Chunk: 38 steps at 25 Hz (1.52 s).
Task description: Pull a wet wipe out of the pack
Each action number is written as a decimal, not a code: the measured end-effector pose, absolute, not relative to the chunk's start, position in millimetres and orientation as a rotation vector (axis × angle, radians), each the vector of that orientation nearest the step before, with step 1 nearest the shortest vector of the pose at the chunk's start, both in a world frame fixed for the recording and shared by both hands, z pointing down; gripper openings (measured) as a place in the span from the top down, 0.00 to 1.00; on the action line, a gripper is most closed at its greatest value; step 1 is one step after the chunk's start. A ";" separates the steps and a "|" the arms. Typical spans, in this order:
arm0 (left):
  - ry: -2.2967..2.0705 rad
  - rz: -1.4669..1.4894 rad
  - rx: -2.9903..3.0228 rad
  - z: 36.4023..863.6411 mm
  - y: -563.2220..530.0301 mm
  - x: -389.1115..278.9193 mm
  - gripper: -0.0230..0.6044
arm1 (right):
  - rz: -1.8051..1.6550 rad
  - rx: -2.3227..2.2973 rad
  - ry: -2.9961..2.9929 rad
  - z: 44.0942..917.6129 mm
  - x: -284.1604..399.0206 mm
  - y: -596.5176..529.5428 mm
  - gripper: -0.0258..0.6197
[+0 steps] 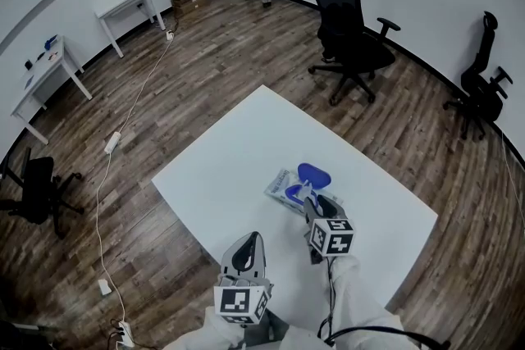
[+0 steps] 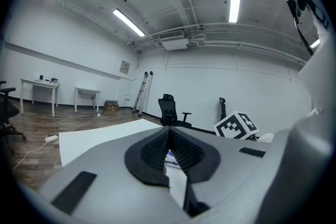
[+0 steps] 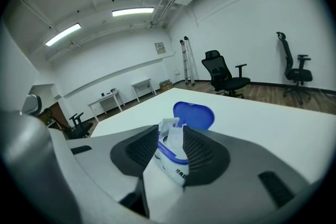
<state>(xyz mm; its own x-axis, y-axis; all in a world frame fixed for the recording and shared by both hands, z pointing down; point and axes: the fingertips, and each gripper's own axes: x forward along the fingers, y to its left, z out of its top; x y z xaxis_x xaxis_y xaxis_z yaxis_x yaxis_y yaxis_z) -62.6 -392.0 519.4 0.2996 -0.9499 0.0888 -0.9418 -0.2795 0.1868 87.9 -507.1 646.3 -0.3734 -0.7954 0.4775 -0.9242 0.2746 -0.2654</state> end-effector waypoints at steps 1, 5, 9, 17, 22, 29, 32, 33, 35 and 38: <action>-1.749 -0.059 2.355 519.9 -392.4 -63.0 0.97 | 0.747 1.574 -2.290 650.6 87.5 -509.6 0.76; -1.757 -0.055 2.343 522.7 -393.7 -65.4 0.97 | 0.746 1.530 -2.264 661.3 85.6 -519.2 0.75; -1.768 -0.056 2.331 524.8 -394.0 -71.4 0.97 | 0.755 1.498 -2.237 667.7 80.2 -522.8 0.75; -1.778 -0.058 2.316 526.5 -400.5 -73.3 0.97 | 0.801 1.429 -2.160 684.7 79.5 -530.5 0.73; -1.781 -0.054 2.307 528.7 -403.3 -78.0 0.97 | 0.812 1.400 -2.101 692.0 76.4 -535.6 0.73; -1.783 -0.039 2.285 532.7 -403.0 -82.9 0.97 | 0.807 1.404 -2.064 700.5 77.6 -535.0 0.73; -1.778 -0.039 2.290 534.5 -404.9 -83.1 0.97 | 0.805 1.407 -2.059 701.1 77.9 -536.1 0.73; -1.777 -0.037 2.290 535.2 -405.6 -83.1 0.97 | 0.799 1.410 -2.054 701.3 78.3 -536.6 0.74; -1.774 -0.036 2.289 536.8 -406.4 -83.2 0.97 | 0.785 1.417 -2.044 702.3 79.5 -537.2 0.79; -1.771 -0.036 2.287 539.4 -405.4 -83.1 0.97 | 0.765 1.423 -2.040 703.4 80.6 -536.2 0.83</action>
